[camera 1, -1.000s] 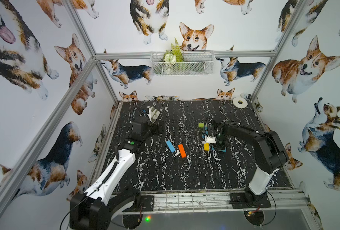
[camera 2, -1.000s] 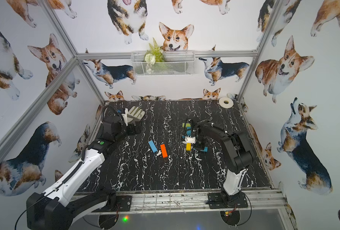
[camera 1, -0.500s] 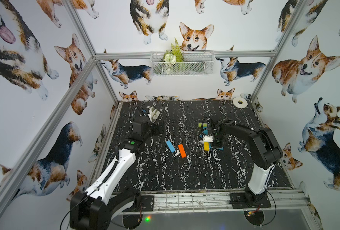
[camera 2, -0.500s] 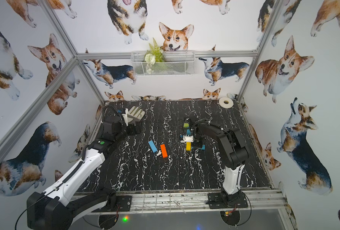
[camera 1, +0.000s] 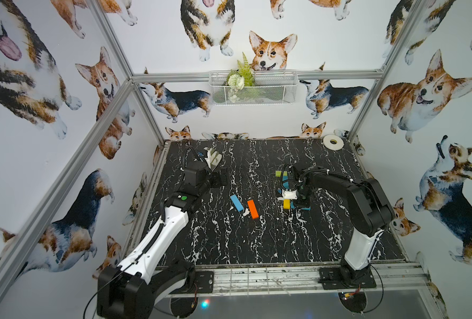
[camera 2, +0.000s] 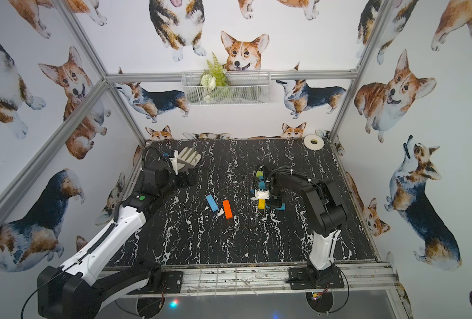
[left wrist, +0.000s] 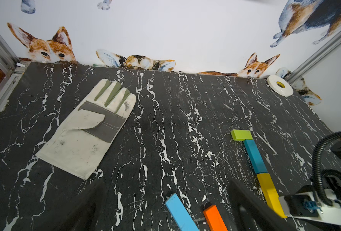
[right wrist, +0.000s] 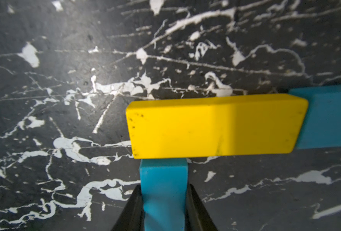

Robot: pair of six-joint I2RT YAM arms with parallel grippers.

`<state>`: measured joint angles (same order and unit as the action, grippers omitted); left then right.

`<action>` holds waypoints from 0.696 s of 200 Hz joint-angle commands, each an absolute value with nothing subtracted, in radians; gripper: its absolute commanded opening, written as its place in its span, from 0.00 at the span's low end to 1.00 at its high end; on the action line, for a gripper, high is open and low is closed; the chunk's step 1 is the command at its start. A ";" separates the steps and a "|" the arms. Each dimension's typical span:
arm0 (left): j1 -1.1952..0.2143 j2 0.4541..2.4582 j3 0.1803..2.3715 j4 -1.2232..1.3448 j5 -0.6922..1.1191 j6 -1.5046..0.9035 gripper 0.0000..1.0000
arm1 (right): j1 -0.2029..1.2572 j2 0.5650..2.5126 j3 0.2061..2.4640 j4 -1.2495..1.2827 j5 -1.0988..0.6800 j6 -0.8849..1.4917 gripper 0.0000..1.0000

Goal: Assemble a giraffe with building blocks
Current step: Assemble the building block at the center of the board.

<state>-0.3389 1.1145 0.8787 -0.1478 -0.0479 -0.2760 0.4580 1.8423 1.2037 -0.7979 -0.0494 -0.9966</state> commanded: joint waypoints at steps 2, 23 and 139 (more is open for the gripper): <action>-0.340 1.115 0.887 -0.126 -0.045 -0.281 1.00 | 0.458 1.837 1.200 -0.801 -0.075 -1.011 0.04; -0.339 1.115 0.886 -0.126 -0.047 -0.281 1.00 | 0.458 1.844 1.203 -0.797 -0.073 -1.007 0.08; -0.339 1.118 0.888 -0.124 -0.048 -0.279 1.00 | 0.459 1.859 1.215 -0.791 -0.071 -1.007 0.19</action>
<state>-0.3393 1.1179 0.8806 -0.1478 -0.0479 -0.2726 0.4580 1.8565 1.2129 -0.7929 -0.0559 -0.9955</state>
